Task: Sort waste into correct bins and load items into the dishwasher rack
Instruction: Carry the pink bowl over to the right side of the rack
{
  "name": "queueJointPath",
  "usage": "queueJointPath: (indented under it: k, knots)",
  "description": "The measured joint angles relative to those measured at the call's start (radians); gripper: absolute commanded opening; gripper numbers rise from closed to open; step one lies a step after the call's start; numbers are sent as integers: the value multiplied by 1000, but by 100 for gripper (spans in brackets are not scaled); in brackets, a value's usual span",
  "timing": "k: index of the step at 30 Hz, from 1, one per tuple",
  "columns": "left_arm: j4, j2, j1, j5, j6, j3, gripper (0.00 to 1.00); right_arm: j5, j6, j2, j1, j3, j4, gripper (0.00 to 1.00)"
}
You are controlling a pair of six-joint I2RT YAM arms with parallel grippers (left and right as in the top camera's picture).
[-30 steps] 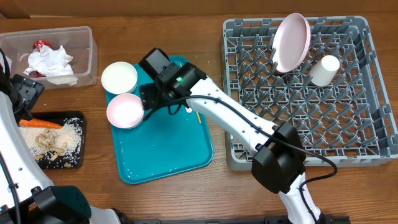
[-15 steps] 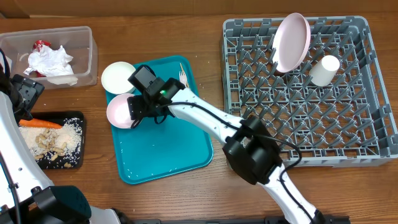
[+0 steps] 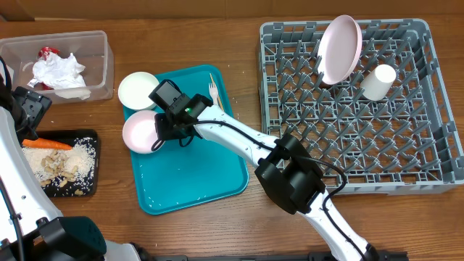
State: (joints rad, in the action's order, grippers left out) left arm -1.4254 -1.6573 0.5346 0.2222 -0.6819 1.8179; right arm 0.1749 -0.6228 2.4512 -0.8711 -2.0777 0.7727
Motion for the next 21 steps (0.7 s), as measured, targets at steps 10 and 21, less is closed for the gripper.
queueJointPath:
  k: [10,21]
  knots:
    - [0,0,0,0,0,0,100,-27,-5,-6,1,-11,112,4]
    - [0,0,0,0,0,0,100,-370,-4,-220,82,-5,493,4]
